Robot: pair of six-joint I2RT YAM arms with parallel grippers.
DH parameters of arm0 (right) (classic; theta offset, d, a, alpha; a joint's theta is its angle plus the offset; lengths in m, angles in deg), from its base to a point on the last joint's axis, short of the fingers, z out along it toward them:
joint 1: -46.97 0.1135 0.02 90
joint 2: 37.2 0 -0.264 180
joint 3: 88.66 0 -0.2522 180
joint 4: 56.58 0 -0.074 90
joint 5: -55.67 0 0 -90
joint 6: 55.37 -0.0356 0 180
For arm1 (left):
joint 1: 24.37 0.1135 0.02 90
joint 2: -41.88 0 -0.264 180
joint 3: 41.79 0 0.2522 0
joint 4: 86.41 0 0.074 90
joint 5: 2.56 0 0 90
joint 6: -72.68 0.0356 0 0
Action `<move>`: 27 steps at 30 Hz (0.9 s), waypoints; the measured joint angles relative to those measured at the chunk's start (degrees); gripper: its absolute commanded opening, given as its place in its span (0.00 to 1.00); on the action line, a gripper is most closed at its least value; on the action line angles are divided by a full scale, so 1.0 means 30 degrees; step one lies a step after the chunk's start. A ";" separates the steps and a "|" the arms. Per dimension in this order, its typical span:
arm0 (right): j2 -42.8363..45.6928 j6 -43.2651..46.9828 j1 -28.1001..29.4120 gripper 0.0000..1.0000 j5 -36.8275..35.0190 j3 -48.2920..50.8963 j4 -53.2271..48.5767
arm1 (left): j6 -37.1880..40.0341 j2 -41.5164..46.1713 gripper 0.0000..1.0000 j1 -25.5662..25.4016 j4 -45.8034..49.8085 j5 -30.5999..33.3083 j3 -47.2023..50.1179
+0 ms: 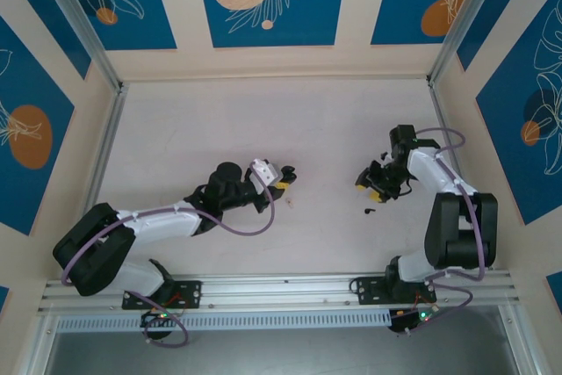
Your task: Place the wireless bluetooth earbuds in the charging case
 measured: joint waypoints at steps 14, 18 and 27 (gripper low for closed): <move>-0.3483 0.2178 -0.0619 0.50 -0.0998 0.0007 0.0685 | 0.0000 0.0000 0.18 0.0000 0.0058 0.0066 0.0007; -0.3548 0.2171 -0.0590 0.49 -0.0998 0.0007 0.0510 | 0.0000 0.0000 0.18 0.0000 0.0087 0.0080 0.0102; -0.3636 0.1865 0.0313 0.43 -0.1064 0.0015 -0.0882 | 0.0000 0.0000 0.18 0.0000 0.0138 0.0080 0.0240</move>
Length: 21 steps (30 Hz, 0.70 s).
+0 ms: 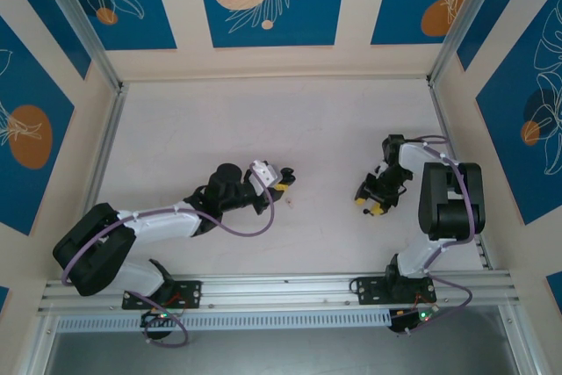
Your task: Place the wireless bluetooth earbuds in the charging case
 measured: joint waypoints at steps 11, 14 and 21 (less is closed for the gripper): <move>-0.0546 -0.0335 0.0889 0.37 -0.0597 -0.0423 -0.1137 | 0.0007 0.0379 0.18 0.0000 0.0284 0.0138 0.0233; -0.0656 -0.0306 0.1071 0.37 -0.0962 -0.0736 -0.1428 | 0.0000 0.0503 0.18 0.0000 0.0401 0.0153 0.0262; -0.0627 0.0029 0.1166 0.50 -0.1698 -0.2135 -0.1909 | 0.0000 0.0539 0.18 0.0000 0.0444 0.0211 0.0313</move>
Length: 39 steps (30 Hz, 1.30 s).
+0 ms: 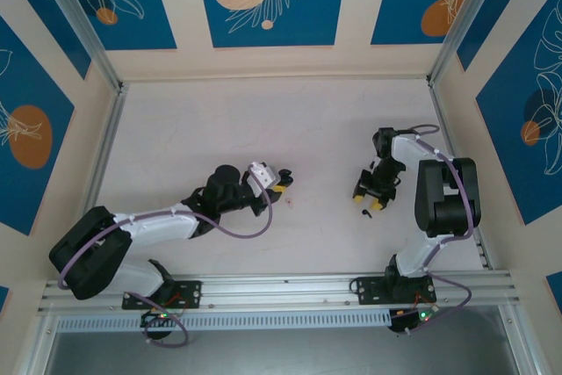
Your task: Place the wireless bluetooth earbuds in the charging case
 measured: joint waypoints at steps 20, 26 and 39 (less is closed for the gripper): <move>-0.1282 -0.0036 -0.0204 0.42 0.0007 0.0721 0.0131 | 0.0299 0.0211 0.18 0.0000 0.0481 0.0277 0.0000; -0.1107 -0.0175 0.0044 0.37 0.1552 0.1122 0.0255 | 0.0444 0.0219 0.18 0.0000 0.0517 0.0277 0.0000; -0.1107 -0.0313 0.0430 0.34 0.0809 0.0321 -0.0408 | 0.0495 0.0364 0.18 0.0000 0.0568 0.0284 0.0000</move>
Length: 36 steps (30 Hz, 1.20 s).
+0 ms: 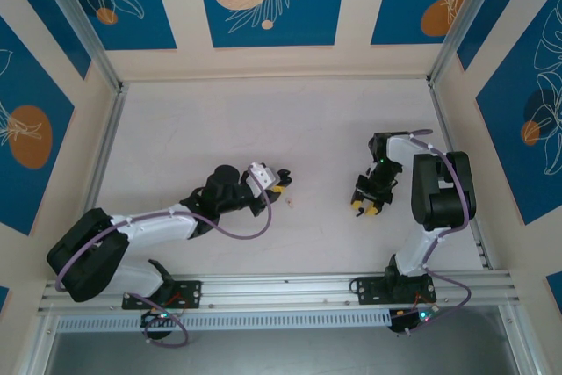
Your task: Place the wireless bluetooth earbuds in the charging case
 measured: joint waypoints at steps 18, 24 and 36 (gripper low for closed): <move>-0.1071 0.0117 0.0248 0.25 -0.0459 -0.0539 0.0321 | 0.0000 0.0102 0.18 0.0000 0.0648 0.0138 0.0000; -0.1158 0.0175 0.0386 0.21 -0.0612 -0.0605 0.0240 | 0.0000 0.0102 0.18 0.0000 0.0860 0.0153 0.0000; 0.0867 0.0619 0.2368 0.19 -0.1566 -0.0372 0.1494 | -0.0087 -0.0874 0.18 0.0000 0.0087 0.0087 0.0022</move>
